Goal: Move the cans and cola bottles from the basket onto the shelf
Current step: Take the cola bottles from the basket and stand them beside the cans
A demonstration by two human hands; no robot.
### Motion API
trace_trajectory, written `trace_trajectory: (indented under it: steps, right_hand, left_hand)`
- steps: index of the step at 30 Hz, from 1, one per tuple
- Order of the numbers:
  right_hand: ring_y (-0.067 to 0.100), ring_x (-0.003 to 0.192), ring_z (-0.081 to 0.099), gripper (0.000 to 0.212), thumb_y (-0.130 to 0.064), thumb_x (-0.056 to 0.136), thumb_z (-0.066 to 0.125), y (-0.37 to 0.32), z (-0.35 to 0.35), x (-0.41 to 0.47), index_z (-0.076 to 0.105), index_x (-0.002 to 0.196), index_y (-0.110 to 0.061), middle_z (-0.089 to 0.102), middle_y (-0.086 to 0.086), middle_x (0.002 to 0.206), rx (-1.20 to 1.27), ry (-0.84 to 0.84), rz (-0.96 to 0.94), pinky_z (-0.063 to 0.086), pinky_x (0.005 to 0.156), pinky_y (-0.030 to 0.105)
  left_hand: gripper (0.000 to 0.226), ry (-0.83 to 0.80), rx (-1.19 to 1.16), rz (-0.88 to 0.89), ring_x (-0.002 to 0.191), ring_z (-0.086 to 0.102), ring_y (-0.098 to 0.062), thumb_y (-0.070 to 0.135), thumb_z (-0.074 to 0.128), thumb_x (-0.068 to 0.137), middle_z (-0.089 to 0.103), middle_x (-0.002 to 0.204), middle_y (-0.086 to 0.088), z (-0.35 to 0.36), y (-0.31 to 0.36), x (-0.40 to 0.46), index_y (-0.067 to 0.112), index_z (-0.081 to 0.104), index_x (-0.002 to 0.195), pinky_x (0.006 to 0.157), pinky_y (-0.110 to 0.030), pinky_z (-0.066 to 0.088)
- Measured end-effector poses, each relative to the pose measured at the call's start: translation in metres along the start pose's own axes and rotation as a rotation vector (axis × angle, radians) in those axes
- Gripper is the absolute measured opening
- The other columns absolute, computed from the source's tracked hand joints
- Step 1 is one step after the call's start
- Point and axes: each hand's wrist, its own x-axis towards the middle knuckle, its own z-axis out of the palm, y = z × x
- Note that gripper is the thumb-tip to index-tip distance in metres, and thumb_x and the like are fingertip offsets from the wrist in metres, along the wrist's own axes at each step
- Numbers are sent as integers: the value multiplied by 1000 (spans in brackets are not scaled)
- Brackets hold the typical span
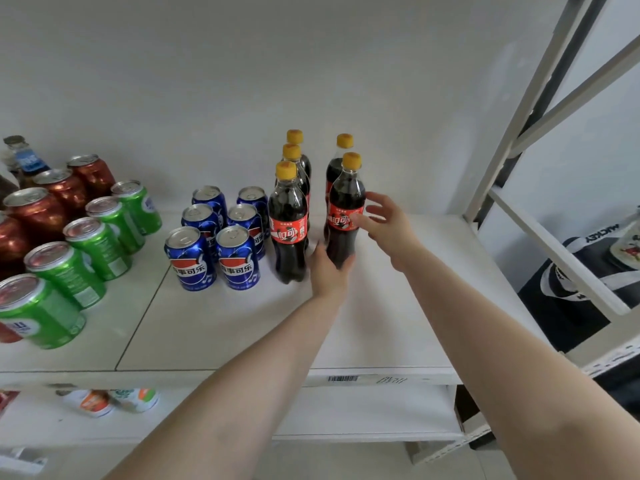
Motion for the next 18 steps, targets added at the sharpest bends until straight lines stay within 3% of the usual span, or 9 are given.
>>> trace_trajectory:
  steps: [4, 8, 14, 18]
  right_hand:
    - [19, 109, 59, 47, -20, 80, 76, 0, -1, 8, 56, 123, -26, 61, 2, 117, 31, -48, -47, 49, 80, 27]
    - [18, 97, 62, 41, -16, 80, 76, 1, -2, 12, 60, 117, -24, 66, -2, 100, 68, -86, -46, 51, 80, 33]
    - [18, 95, 64, 41, -15, 77, 78, 4, -1, 17, 61, 113, -22, 67, 4, 101, 87, -68, -85, 48, 73, 23]
    - [18, 94, 64, 40, -15, 77, 78, 4, 1, 21, 62, 113, -21, 67, 2, 98, 83, -63, -93, 49, 75, 25]
  left_hand:
    - [52, 10, 38, 4, 119, 55, -24, 23, 69, 83, 61, 126, -9, 6, -15, 15, 13, 52, 131, 104, -43, 43]
    - [47, 74, -70, 0, 107, 63, -24, 32, 69, 75, 69, 114, -6, 9, -33, 27, 18, 61, 119, 96, -48, 50]
    - [53, 98, -87, 39, 105, 65, -21, 42, 66, 72, 70, 113, -3, 14, -44, 36, 20, 62, 120, 94, -46, 52]
    - [56, 112, -77, 46, 108, 64, -23, 40, 65, 72, 69, 116, -6, 18, -40, 39, 16, 61, 123, 95, -46, 51]
